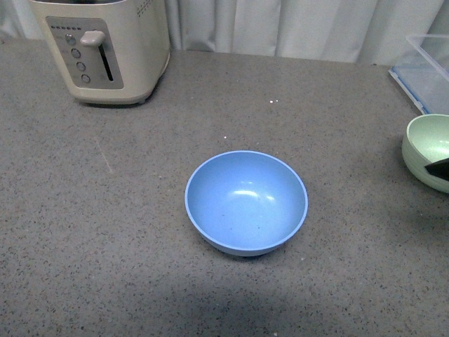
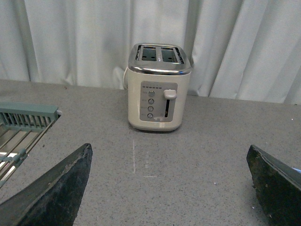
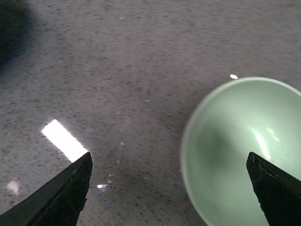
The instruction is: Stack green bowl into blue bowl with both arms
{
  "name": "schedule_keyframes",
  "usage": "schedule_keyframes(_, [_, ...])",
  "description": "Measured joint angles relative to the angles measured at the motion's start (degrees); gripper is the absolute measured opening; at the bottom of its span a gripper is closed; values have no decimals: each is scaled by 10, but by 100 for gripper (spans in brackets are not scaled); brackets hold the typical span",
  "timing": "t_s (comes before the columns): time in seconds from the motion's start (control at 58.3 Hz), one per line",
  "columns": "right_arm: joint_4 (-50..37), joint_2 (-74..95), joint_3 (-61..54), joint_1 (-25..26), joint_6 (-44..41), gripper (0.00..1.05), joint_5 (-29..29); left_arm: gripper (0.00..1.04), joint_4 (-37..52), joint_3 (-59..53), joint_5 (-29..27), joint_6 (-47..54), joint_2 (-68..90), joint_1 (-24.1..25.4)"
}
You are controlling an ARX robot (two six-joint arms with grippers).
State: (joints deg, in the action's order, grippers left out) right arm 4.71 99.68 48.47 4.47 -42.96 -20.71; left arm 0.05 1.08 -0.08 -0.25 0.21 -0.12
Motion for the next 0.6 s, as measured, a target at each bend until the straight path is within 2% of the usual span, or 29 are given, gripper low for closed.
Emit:
schedule_keyframes(0.206, [-4, 82, 26, -3, -29, 96, 54, 98, 0, 0, 1, 0, 0, 0])
schedule_keyframes(0.48, [-5, 103, 47, 2, -28, 96, 56, 98, 0, 0, 1, 0, 0, 0])
schedule_keyframes(0.532, [-5, 103, 49, 3, -27, 88, 56, 98, 0, 0, 1, 0, 0, 0])
schedule_keyframes(0.6, [-4, 103, 49, 3, -28, 72, 56, 98, 0, 0, 1, 0, 0, 0])
